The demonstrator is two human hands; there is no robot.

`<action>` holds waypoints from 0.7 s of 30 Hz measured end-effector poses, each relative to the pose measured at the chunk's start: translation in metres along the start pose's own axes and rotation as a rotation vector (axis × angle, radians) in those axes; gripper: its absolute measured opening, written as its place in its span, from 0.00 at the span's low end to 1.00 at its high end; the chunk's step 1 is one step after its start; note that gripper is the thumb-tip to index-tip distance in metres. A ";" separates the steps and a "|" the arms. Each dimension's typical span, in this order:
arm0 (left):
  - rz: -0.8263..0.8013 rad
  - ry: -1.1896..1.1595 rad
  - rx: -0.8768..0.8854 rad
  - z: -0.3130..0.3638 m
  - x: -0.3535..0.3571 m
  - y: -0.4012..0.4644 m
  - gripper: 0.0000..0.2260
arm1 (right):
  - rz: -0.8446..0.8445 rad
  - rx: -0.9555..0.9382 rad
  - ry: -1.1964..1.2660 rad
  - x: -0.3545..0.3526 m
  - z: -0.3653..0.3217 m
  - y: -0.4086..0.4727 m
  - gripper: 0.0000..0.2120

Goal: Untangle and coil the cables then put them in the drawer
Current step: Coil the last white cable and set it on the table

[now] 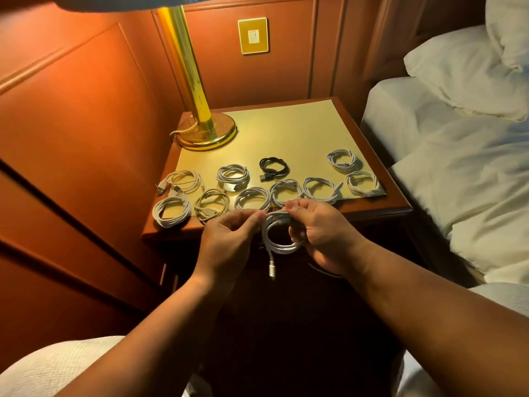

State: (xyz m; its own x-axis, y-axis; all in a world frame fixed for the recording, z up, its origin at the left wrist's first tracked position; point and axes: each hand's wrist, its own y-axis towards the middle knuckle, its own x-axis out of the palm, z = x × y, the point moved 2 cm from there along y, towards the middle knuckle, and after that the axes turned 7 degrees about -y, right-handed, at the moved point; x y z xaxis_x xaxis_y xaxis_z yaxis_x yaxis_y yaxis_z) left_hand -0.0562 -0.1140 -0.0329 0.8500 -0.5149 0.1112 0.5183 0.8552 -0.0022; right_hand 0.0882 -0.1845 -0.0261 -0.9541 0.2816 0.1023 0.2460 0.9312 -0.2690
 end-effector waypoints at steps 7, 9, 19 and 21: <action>0.021 0.015 -0.075 -0.011 0.009 -0.011 0.07 | 0.026 -0.053 -0.019 0.009 0.008 -0.001 0.15; 0.017 -0.125 -0.166 -0.013 0.007 -0.008 0.09 | 0.035 -0.096 -0.103 0.010 0.008 -0.001 0.14; -0.365 -0.624 -0.487 -0.003 0.004 -0.003 0.31 | 0.019 -0.297 -0.423 -0.001 0.000 0.002 0.05; -0.312 -0.577 -0.469 -0.004 0.008 -0.002 0.32 | 0.038 -0.303 -0.492 -0.001 0.002 0.003 0.04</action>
State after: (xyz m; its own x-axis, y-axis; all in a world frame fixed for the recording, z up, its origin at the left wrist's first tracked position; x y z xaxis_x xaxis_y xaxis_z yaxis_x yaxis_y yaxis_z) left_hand -0.0503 -0.1201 -0.0356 0.5434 -0.5044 0.6710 0.8183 0.4967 -0.2893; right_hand 0.0896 -0.1828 -0.0287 -0.8929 0.2432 -0.3789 0.2508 0.9676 0.0300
